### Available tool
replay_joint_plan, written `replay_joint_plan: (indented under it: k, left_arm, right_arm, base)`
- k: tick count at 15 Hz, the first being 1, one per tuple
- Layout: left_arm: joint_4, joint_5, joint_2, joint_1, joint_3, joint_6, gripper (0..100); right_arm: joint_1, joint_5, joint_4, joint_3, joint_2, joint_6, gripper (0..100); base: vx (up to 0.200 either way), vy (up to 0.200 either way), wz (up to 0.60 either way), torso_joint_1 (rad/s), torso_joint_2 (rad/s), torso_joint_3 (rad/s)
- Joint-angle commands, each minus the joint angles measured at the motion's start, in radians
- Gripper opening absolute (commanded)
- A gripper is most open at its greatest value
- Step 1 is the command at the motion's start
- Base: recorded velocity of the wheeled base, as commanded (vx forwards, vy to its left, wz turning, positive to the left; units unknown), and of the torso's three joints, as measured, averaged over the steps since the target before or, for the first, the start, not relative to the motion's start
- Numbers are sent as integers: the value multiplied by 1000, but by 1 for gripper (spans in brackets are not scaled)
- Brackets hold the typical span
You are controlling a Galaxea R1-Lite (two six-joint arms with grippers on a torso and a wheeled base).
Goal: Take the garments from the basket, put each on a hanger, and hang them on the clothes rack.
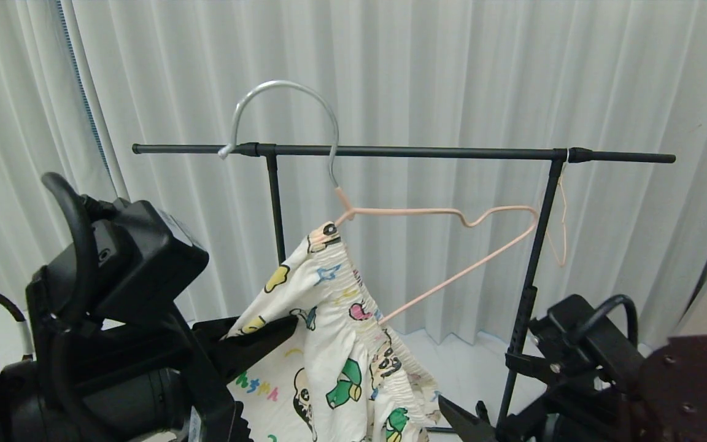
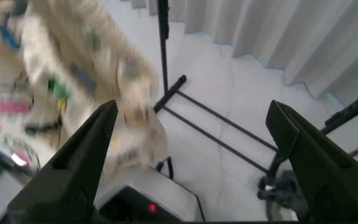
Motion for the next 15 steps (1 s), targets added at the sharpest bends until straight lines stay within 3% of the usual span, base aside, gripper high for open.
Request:
replay_joint_plan:
  k: [1, 5, 8, 12, 15]
  left_arm:
    - [-1, 1, -1, 0, -17, 1, 0]
    - [-4, 1, -10, 0, -23, -1, 0]
    - [-1, 5, -21, 2, -12, -1, 0]
    - [-1, 73, -56, 2, 92, 15, 0]
    - [-1, 88, -93, 10, 178, 68, 0]
  right_arm:
    - [-18, -5, -20, -65, 109, 4, 100]
    - [-26, -8, -13, -71, 137, 1, 100]
    - [-45, -57, 59, -25, 128, 0, 100]
    - [-155, -95, 118, -1, 69, -6, 100]
    - [-233, -95, 116, 16, 39, -66, 100]
  base:
    - [0, 0, 0, 0, 0, 0]
    - [0, 0, 0, 0, 0, 0]
    - [0, 0, 0, 0, 0, 0]
    - [0, 0, 0, 0, 0, 0]
    - [0, 0, 0, 0, 0, 0]
